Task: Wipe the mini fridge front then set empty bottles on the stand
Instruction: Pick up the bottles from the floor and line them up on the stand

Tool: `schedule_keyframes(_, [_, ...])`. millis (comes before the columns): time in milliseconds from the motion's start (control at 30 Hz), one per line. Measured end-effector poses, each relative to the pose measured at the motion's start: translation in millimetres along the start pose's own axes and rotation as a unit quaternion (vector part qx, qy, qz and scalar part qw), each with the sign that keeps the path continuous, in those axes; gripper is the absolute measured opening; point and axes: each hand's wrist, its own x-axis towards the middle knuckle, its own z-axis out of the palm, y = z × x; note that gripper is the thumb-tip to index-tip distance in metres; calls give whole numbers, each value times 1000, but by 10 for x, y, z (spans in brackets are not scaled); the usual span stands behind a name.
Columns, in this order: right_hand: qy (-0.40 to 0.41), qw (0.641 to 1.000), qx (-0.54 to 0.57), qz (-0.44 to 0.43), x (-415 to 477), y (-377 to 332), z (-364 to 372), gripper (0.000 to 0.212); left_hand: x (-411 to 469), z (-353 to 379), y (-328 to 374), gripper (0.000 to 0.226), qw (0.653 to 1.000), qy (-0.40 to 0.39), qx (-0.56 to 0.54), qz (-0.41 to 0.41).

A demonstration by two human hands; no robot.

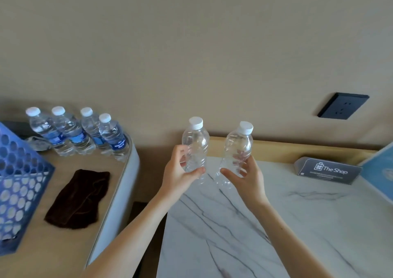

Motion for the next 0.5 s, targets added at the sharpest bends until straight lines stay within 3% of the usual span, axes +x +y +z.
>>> schedule_keyframes(500, [-26, 1000, -4, 8, 808, 612, 450, 51, 784, 376, -638, 62, 998, 26, 33, -37])
